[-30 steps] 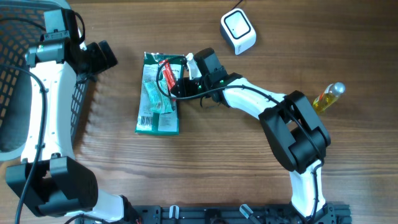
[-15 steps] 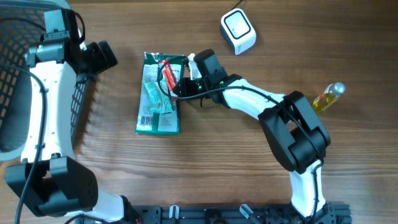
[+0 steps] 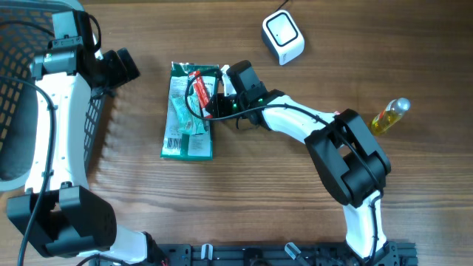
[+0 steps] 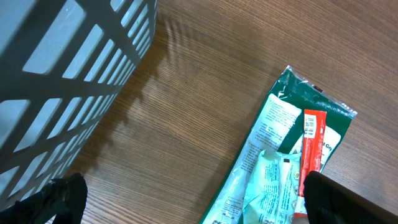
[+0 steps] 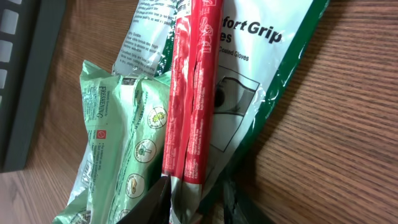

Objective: Scan the item barcode
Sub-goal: 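Grasp the red strip with the right gripper and lift it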

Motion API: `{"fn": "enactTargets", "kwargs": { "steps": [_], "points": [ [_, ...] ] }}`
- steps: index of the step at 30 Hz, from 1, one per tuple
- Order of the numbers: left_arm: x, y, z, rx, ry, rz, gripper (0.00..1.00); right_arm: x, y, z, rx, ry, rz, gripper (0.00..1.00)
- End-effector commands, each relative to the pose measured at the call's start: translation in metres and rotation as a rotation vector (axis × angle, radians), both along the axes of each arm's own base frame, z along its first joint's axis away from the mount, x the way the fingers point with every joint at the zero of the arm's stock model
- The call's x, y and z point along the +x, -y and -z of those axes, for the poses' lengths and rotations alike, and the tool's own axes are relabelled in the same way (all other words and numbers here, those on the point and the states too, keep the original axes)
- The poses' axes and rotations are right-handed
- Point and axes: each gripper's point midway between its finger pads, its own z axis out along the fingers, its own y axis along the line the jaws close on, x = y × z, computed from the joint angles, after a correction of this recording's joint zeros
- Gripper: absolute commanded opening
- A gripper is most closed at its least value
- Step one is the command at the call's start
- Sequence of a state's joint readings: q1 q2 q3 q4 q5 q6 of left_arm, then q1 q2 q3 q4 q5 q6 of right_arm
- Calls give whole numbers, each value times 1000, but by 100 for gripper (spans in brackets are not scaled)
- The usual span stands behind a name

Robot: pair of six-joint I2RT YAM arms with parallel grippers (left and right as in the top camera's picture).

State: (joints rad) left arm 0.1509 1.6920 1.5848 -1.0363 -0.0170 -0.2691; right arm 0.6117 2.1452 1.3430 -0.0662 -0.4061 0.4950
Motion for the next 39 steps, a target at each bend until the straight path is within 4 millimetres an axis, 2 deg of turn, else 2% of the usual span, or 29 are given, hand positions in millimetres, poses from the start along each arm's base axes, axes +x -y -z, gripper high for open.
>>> {"fn": "enactTargets", "kwargs": {
  "steps": [1, 2, 3, 4, 6, 10, 13, 16, 18, 21, 25, 27, 30, 35, 39],
  "points": [
    [1, -2, 1, -8, 1, -11, 100, -7, 5, 31, -46, -47, 11, 28],
    [1, -2, 1, -8, 1, -11, 100, -7, 5, 33, -47, -52, 10, 27],
    [1, -2, 1, -8, 1, -11, 100, -8, 5, 34, -48, -55, 8, 24],
    [1, -2, 1, -8, 1, -11, 100, -8, 6, 35, -49, -56, 8, 15],
    [2, -2, 1, -7, 2, -11, 100, -8, 4, 29, -33, -54, 1, 11],
    [1, -2, 1, -8, 1, -11, 100, 1, 5, -6, 15, -8, 3, 8],
    [1, -2, 1, -8, 1, -11, 100, 7, 15, -44, 29, 59, -11, 4],
    [1, -2, 1, -8, 1, -11, 100, -3, 23, -75, 55, 81, -80, 4],
    [1, -2, 1, -8, 1, -11, 100, -17, 27, -87, 85, 46, -134, 4],
    [1, -2, 1, -8, 1, -11, 100, -46, 30, -88, 109, 33, -318, 4],
    [1, -2, 1, -8, 1, -11, 100, -79, 44, -72, 44, 9, -483, 4],
    [1, -2, 1, -8, 1, -11, 100, -94, 44, -74, 75, 36, -596, 4],
    [1, -2, 1, -8, 1, -11, 100, -107, 36, -81, 132, 68, -681, 4],
    [1, -2, 1, -8, 1, -11, 100, -135, 11, -76, 143, 91, -798, 4],
    [1, -2, 1, -8, 1, -11, 100, -134, -1, -58, 27, 53, -714, 4]
  ]
}}
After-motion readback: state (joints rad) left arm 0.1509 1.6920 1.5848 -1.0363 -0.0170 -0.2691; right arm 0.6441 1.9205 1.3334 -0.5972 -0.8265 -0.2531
